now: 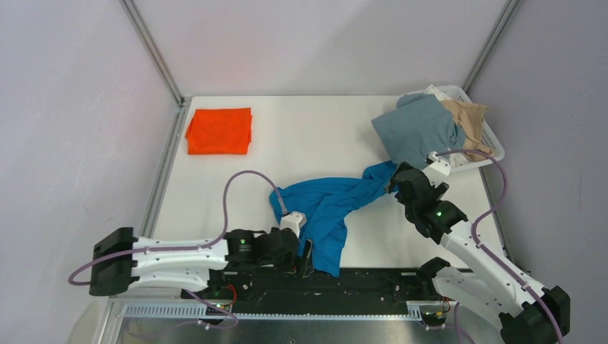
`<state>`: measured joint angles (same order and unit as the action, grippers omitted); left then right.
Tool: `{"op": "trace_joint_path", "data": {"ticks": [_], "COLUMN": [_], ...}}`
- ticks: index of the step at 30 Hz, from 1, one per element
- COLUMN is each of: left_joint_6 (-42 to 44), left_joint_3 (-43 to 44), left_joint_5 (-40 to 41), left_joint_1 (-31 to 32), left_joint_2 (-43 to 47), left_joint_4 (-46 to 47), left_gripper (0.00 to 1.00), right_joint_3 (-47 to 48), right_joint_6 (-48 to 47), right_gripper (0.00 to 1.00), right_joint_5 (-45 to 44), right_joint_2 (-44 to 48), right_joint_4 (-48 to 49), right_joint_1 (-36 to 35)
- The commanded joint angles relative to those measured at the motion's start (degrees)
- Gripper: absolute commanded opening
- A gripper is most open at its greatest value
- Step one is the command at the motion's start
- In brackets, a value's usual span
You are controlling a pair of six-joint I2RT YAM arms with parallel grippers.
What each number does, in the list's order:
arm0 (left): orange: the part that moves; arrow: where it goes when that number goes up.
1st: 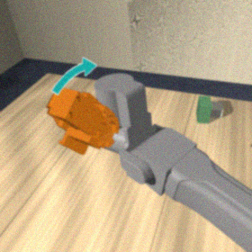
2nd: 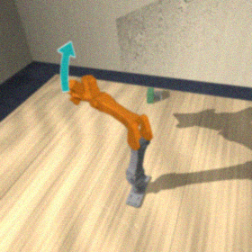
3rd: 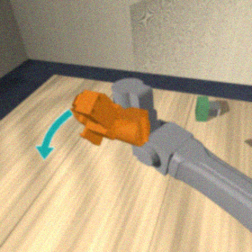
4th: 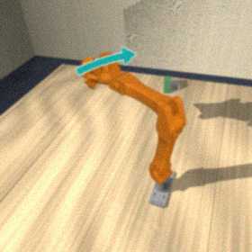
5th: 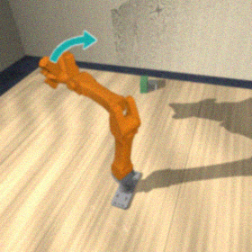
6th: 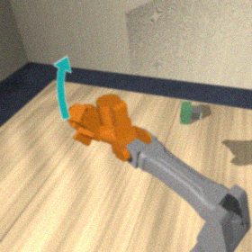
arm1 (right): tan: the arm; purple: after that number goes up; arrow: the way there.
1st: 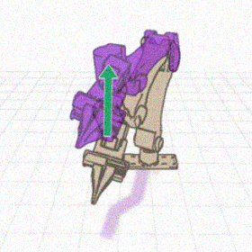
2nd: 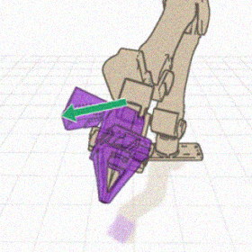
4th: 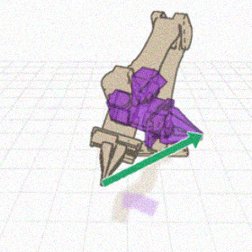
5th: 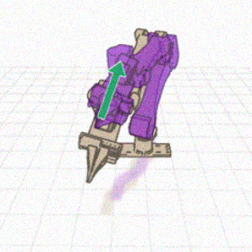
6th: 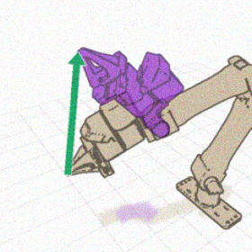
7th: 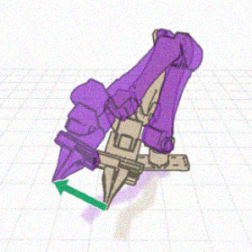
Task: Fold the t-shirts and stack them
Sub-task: Flatten out the tshirt
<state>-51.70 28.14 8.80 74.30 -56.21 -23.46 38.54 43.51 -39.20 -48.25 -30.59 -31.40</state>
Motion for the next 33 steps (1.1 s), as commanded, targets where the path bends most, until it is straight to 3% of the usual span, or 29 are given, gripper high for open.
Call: {"op": "trace_joint_path", "data": {"ticks": [1, 3, 7, 8, 11, 13, 18, 23, 31, 33], "left_joint_6": [-5.2, -6.3, -7.7, -8.1, -8.1, -9.1, -11.9, -8.3, 1.7, 2.9], "left_joint_3": [3.8, 4.3, 4.9, 4.9, 5.1, 4.2, 1.3, -1.8, 2.7, 3.5], "left_joint_5": [6.3, 7.4, 7.6, 7.4, 6.7, 8.1, 18.2, 24.4, 26.8, 27.0], "left_joint_1": [2.1, 2.2, 3.1, 3.8, 4.6, 4.7, 2.6, -6.1, -18.2, -20.1], "left_joint_2": [-7.1, -9.1, -11.8, -12.9, -15.1, -15.3, -4.5, 10.6, 13.1, 12.7], "left_joint_4": [1.2, 1.2, 1.3, 1.6, 1.8, 1.7, -0.6, -2.5, -2.7, -2.7], "left_gripper": [0.95, 0.9, 0.66, 0.54, 0.33, 0.05, 0.0, 0.0, 0.0, 0.0], "right_joint_3": [-1.2, -1.5, -1.7, -1.7, -1.7, -1.7, -1.7, -2.1, -3.9, -3.9], "right_joint_6": [-0.8, -0.9, -0.9, -0.9, -0.8, -1.1, -1.4, -0.5, 0.2, -0.5], "right_gripper": [0.99, 0.99, 1.0, 0.99, 0.99, 0.99, 1.0, 0.99, 0.84, 0.72], "right_joint_5": [3.7, 4.4, 4.7, 4.9, 5.8, 6.7, 7.9, 8.0, 6.6, 6.3], "right_joint_2": [-0.7, -1.3, -2.8, -3.4, -4.9, -6.2, -9.7, -13.9, -25.8, -28.9], "right_joint_4": [2.0, 2.7, 4.5, 5.5, 7.7, 9.0, 11.5, 14.6, 30.0, 34.4], "right_joint_1": [0.7, 0.8, 1.7, 2.0, 2.7, 3.1, 4.6, 5.6, 5.4, 5.2]}}
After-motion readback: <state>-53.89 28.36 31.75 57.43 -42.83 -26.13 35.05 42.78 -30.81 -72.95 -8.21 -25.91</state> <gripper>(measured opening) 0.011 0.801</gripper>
